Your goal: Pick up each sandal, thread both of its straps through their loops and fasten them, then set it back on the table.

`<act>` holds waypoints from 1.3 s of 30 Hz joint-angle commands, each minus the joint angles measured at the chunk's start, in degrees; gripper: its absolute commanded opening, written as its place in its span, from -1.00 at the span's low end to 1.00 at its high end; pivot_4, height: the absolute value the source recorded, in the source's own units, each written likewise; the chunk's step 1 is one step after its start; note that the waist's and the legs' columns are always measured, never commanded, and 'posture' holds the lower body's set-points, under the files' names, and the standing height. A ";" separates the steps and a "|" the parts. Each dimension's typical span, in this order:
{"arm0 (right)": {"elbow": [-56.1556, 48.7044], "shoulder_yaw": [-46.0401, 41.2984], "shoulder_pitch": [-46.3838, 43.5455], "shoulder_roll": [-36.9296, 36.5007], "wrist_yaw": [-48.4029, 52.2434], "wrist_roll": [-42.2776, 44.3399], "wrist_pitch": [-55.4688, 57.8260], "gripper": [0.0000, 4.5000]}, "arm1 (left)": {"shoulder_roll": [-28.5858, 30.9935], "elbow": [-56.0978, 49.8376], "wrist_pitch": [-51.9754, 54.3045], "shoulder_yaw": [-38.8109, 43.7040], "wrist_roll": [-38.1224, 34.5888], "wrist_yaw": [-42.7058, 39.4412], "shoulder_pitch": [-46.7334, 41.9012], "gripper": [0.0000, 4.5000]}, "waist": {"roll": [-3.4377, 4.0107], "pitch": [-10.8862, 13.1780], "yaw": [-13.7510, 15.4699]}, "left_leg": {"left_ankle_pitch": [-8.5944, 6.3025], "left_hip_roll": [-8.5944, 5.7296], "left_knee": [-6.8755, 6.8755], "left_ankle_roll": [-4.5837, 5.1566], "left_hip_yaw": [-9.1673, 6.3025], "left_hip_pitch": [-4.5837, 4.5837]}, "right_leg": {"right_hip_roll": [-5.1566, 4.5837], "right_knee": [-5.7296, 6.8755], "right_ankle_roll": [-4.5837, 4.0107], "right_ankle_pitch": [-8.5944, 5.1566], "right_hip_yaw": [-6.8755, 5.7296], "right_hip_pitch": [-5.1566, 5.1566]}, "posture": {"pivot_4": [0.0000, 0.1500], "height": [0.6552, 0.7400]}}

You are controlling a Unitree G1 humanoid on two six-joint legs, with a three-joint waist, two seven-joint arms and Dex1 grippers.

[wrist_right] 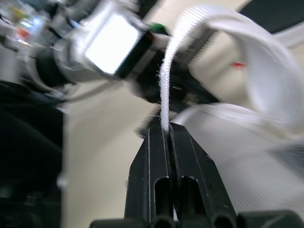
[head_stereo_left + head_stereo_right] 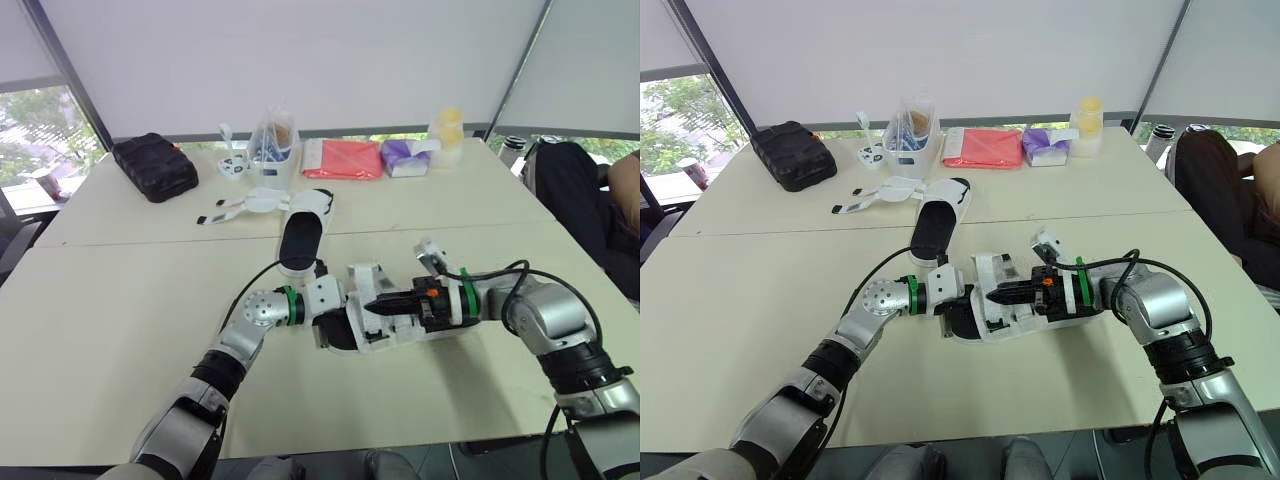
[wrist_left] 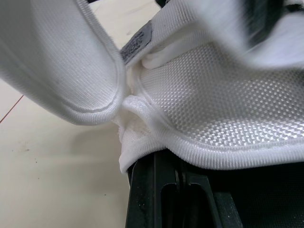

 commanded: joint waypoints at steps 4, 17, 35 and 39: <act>-0.44 1.66 0.62 -1.39 4.38 -3.57 -4.77 -0.99 | -0.01 2.14 1.98 -1.61 2.37 0.25 1.44 -1.00 | 0.00 0.00 0.02 | 0.00 0.00 0.00 0.00 0.00 0.00 | 0.00 0.00 0.00 0.00 0.00 0.01 | 1.00 1.00; 1.49 -3.91 -4.28 0.65 5.12 2.57 5.16 -0.99 | -0.12 2.34 1.95 -1.68 2.43 0.32 1.44 -1.00 | 0.00 0.00 0.01 | 0.00 0.00 0.00 0.00 -0.01 -0.02 | -0.01 0.00 -0.01 0.01 0.00 -0.02 | 1.00 1.00; -1.28 -4.77 -3.91 -0.85 5.78 6.66 13.31 -0.99 | -0.17 2.40 2.17 -1.86 2.52 0.30 1.72 -1.00 | 0.00 0.00 0.00 | 0.00 -0.01 0.00 0.00 -0.01 -0.05 | -0.01 0.00 -0.01 0.01 0.00 -0.05 | 1.00 1.00; -1.55 -5.39 -3.98 -1.37 5.97 7.72 15.05 -0.99 | -0.19 2.47 2.16 -1.92 2.55 0.27 1.78 -1.00 | 0.00 0.00 0.01 | 0.00 -0.01 0.00 -0.01 -0.01 -0.05 | -0.01 0.00 -0.01 0.01 0.00 -0.05 | 1.00 1.00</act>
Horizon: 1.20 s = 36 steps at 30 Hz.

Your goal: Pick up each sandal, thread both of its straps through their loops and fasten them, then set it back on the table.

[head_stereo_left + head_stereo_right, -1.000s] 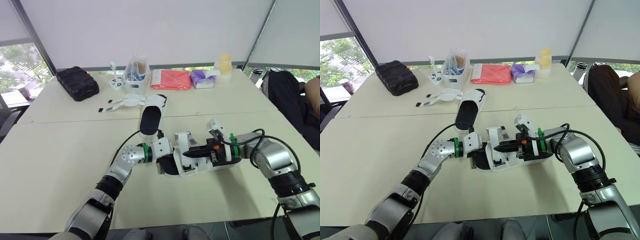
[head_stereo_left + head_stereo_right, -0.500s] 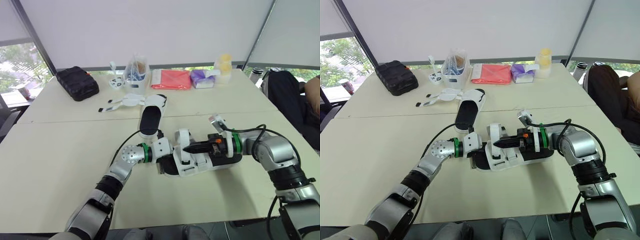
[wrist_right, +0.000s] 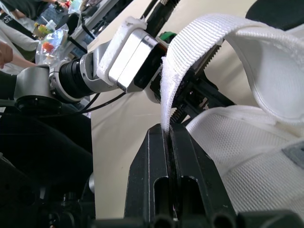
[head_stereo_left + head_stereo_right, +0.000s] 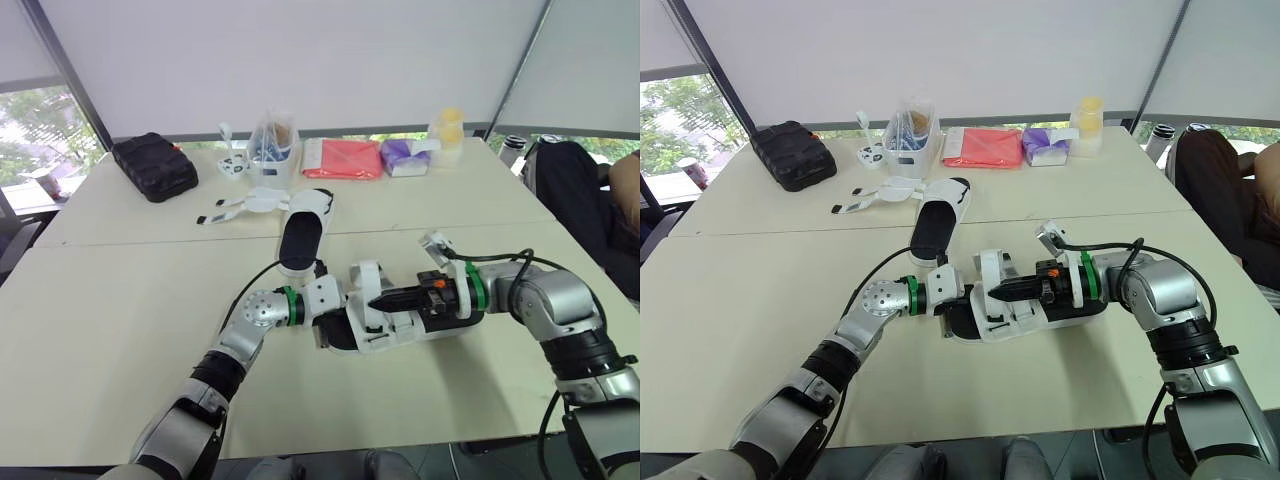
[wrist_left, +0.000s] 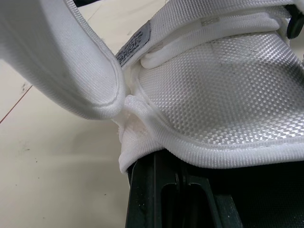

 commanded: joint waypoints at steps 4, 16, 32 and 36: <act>-3.07 -2.99 -0.76 -1.16 0.57 3.57 2.65 -0.99 | -0.22 2.92 2.08 -1.95 2.59 0.11 1.57 -1.00 | 0.00 0.00 0.02 | 0.00 0.00 0.00 0.00 0.00 -0.01 | -0.01 0.00 0.00 0.00 0.00 0.00 | 1.00 1.00; -0.78 -0.70 0.61 -1.01 0.67 -0.76 -2.57 -0.99 | -0.39 3.05 1.97 -1.98 2.62 0.19 1.69 -1.00 | 0.00 0.00 0.06 | 0.00 -0.01 0.00 0.00 0.01 0.01 | -0.01 0.00 0.00 0.00 0.00 0.01 | 1.00 1.00; -4.41 4.54 3.05 -2.31 3.61 -7.31 -12.02 -0.99 | -0.57 3.03 2.05 -1.91 2.55 0.44 1.87 -1.00 | 0.01 0.00 0.05 | 0.00 -0.01 0.00 0.00 0.01 0.01 | -0.01 -0.01 0.01 0.00 -0.01 0.02 | 1.00 1.00; -3.91 6.43 3.35 -3.60 5.12 -10.67 -16.72 -0.99 | -0.67 3.14 2.04 -1.93 2.53 0.53 1.84 -1.00 | 0.00 0.00 0.08 | 0.00 -0.02 0.00 0.00 0.01 0.02 | -0.01 -0.01 0.01 -0.01 -0.01 0.03 | 1.00 1.00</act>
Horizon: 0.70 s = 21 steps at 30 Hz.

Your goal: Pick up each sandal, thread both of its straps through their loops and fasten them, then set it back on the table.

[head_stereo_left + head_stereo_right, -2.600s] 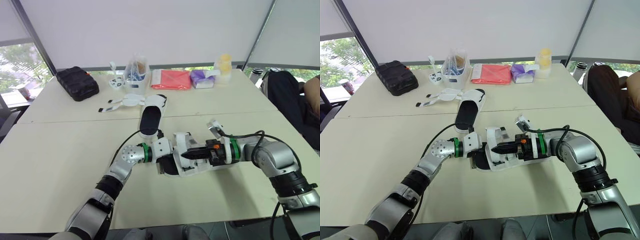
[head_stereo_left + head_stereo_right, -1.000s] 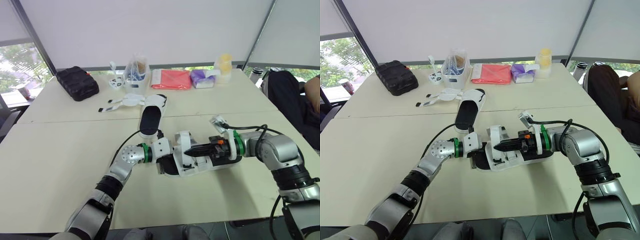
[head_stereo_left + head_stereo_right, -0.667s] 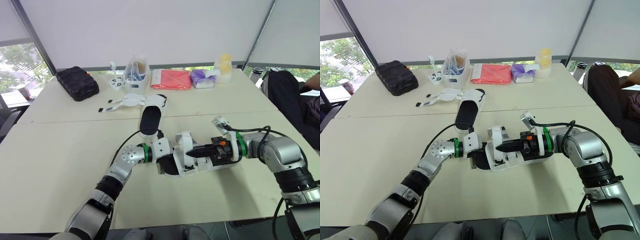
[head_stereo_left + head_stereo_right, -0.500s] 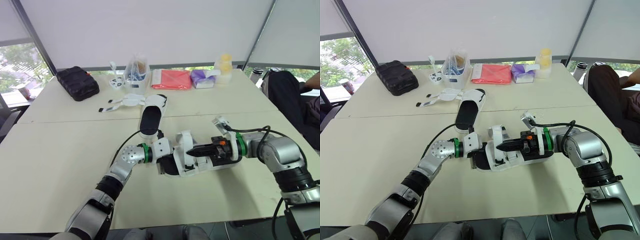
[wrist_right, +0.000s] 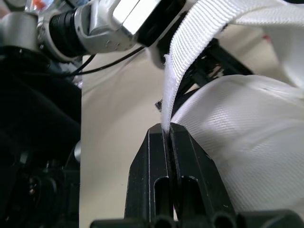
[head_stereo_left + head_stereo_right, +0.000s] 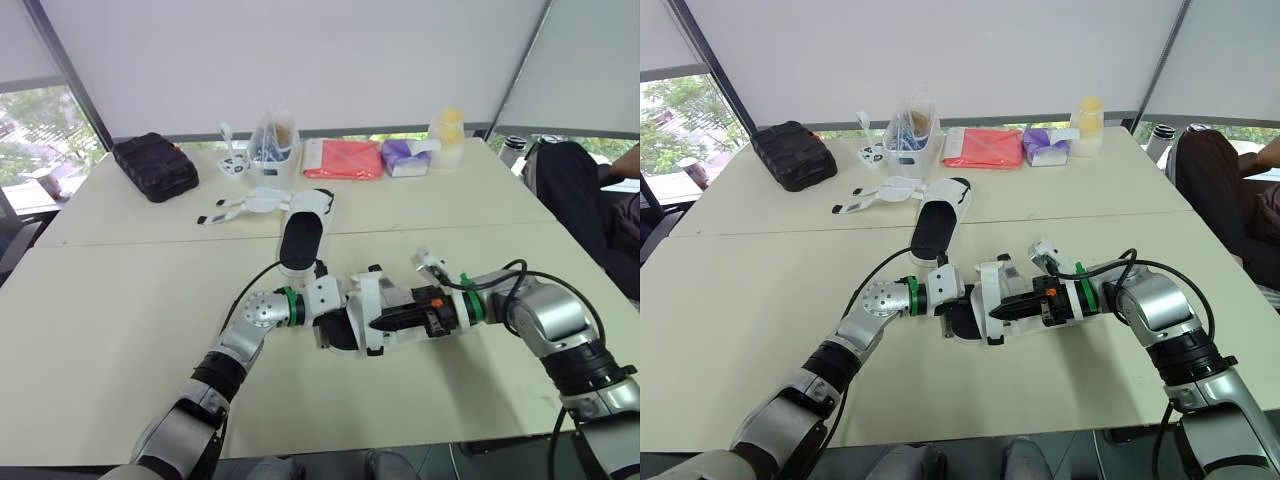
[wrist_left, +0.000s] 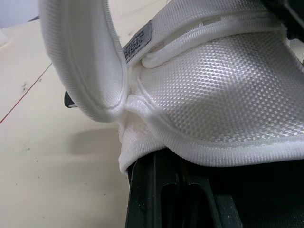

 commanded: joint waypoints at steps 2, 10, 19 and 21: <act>0.00 0.13 -1.09 -1.34 2.10 -1.27 -1.49 -0.99 | -0.44 3.06 2.04 -1.93 2.55 0.29 1.66 -1.00 | 0.00 0.00 0.02 | 0.00 0.00 0.00 0.00 0.00 0.00 | 0.00 0.00 0.00 0.00 0.00 0.00 | 1.00 1.00; 0.23 -7.24 -7.96 1.30 0.47 10.30 14.60 -0.99 | -0.27 3.20 2.00 -1.89 2.60 0.34 1.91 -1.00 | 0.01 0.00 0.04 | 0.00 0.00 0.00 -0.01 -0.01 -0.02 | -0.02 0.01 -0.02 0.01 0.01 -0.04 | 1.00 1.00; 2.98 -4.23 -7.71 1.13 1.34 6.87 11.25 -0.99 | -0.40 3.17 2.14 -1.78 2.62 0.63 1.88 -1.00 | 0.00 0.00 0.02 | -0.01 -0.05 0.00 0.00 -0.01 -0.02 | -0.07 0.01 -0.02 0.01 -0.01 -0.03 | 1.00 1.00; 3.37 -3.65 -7.54 0.82 1.85 6.32 10.60 -0.99 | -0.28 2.92 2.18 -1.81 2.63 0.64 2.15 -1.00 | 0.00 0.00 0.00 | -0.01 -0.05 0.00 0.00 -0.01 -0.02 | -0.07 0.01 -0.02 0.01 -0.01 -0.03 | 1.00 1.00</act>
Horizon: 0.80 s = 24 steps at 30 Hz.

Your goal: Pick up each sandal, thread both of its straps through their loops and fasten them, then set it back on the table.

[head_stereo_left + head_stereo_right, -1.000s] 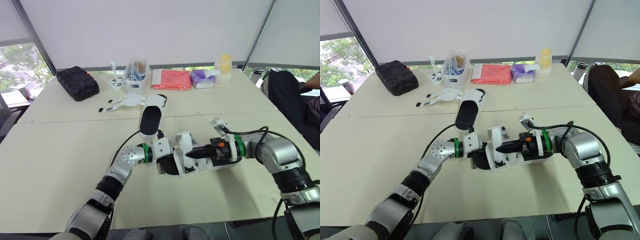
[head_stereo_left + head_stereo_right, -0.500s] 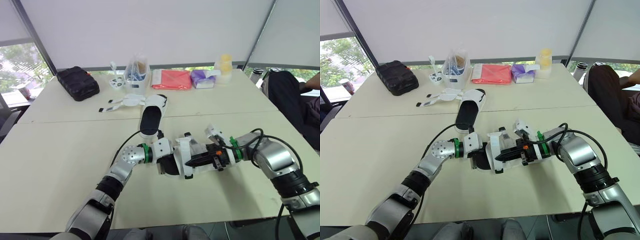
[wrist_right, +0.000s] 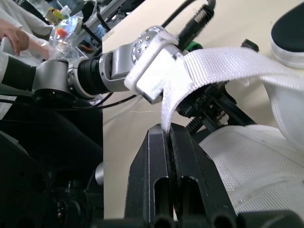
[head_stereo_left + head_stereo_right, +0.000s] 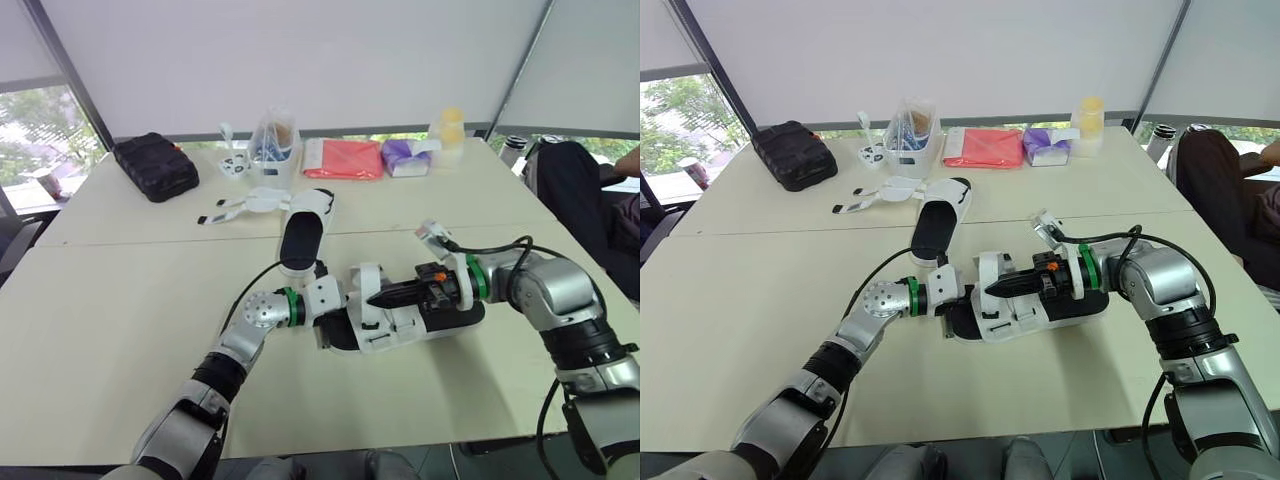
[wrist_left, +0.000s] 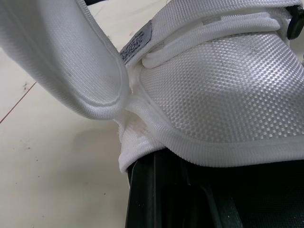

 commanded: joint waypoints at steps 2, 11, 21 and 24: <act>0.51 0.60 -0.37 -0.86 1.65 -1.26 -2.20 -0.99 | -0.07 2.54 2.33 -1.92 2.59 0.41 2.32 -1.00 | 0.00 0.00 -0.01 | 0.00 0.00 0.00 0.00 0.00 0.00 | 0.00 0.00 0.00 0.00 0.00 0.00 | 1.00 1.00; 3.35 2.61 -0.31 -2.19 4.05 -4.34 -4.50 -0.99 | -0.01 2.78 2.36 -1.87 2.60 0.56 2.02 -1.00 | 0.00 0.00 -0.05 | 0.00 0.00 0.00 0.00 0.00 0.00 | 0.00 0.00 0.00 0.00 0.00 0.00 | 1.00 1.00; 7.95 6.25 -1.55 0.72 1.94 -13.56 -15.60 -0.99 | -0.20 3.08 2.21 -1.93 2.62 0.57 1.93 -1.00 | 0.00 -0.01 -0.03 | 0.00 0.00 0.00 0.00 0.01 0.03 | 0.00 0.00 0.00 0.00 0.00 0.02 | 1.00 1.00; 7.11 6.87 -1.15 1.28 2.65 -14.82 -17.78 -0.99 | -0.16 3.01 2.24 -1.91 2.62 0.63 1.96 -1.00 | 0.01 -0.01 -0.03 | 0.00 0.00 0.00 -0.01 0.01 0.03 | 0.01 0.01 0.00 0.00 -0.01 0.03 | 1.00 1.00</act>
